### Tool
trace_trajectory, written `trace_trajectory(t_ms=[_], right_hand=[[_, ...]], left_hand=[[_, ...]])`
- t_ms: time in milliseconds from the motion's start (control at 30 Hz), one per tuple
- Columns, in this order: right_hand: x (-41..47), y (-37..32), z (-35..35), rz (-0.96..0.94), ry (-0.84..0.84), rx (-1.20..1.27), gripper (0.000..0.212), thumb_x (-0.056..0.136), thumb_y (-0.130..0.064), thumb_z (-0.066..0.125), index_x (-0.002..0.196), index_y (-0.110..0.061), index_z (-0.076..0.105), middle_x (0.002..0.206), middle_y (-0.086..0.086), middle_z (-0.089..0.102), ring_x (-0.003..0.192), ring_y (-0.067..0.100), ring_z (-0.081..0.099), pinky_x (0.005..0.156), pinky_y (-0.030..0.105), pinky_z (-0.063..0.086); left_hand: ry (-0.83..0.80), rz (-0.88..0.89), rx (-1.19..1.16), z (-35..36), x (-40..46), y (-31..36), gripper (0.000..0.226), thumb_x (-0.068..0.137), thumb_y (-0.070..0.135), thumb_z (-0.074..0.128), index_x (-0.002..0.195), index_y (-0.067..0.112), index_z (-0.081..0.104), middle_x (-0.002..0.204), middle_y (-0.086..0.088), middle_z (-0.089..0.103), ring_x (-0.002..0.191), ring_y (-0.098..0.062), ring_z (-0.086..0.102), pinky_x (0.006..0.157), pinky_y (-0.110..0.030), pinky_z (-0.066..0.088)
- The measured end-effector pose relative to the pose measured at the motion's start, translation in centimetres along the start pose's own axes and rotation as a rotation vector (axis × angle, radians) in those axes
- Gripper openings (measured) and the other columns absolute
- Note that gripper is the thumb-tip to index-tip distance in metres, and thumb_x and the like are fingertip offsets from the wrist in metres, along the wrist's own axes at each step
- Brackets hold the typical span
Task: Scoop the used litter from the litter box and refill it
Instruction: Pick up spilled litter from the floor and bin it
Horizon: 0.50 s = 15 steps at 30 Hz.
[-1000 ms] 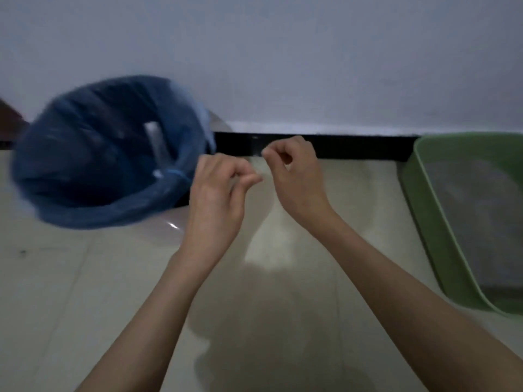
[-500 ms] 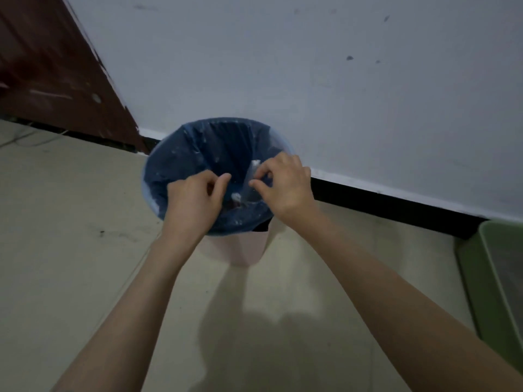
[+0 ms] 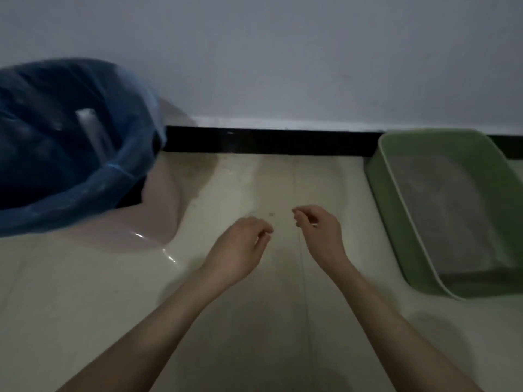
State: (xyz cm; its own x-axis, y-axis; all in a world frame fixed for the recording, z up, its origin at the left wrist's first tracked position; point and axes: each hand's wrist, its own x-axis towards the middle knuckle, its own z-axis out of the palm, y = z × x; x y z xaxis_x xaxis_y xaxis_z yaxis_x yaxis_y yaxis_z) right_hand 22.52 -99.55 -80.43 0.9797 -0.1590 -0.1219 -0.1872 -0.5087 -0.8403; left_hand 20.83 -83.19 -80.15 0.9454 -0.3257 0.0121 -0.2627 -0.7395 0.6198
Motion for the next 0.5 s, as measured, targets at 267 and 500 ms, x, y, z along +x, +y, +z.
trace_trajectory(t_ms=[267,500], right_hand=[[-2.6,13.8,-3.8,0.287,0.11,-0.311,0.016,0.085,-0.011,0.062,0.095,-0.007,0.073,0.099,0.015,0.068,0.097,0.033,0.058,0.087,0.032,0.04],[-1.6,17.1,-2.5,0.32,0.155,-0.332,0.025,0.08,-0.019,0.068,0.103,-0.01,0.067,0.107,0.012,0.061,0.109,0.029,0.048,0.094,0.037,0.036]], left_hand=[[-0.271,-0.004,0.218,13.0,2.7,0.2,0.028,0.09,0.037,0.051,0.115,0.027,0.06,0.112,0.006,0.058,0.113,-0.017,0.04,0.086,-0.028,0.025],[-0.243,0.047,0.186,17.6,7.7,1.3,0.038,0.08,0.038,0.064,0.115,0.023,0.059,0.112,0.001,0.055,0.111,-0.021,0.04,0.083,-0.029,0.02]])
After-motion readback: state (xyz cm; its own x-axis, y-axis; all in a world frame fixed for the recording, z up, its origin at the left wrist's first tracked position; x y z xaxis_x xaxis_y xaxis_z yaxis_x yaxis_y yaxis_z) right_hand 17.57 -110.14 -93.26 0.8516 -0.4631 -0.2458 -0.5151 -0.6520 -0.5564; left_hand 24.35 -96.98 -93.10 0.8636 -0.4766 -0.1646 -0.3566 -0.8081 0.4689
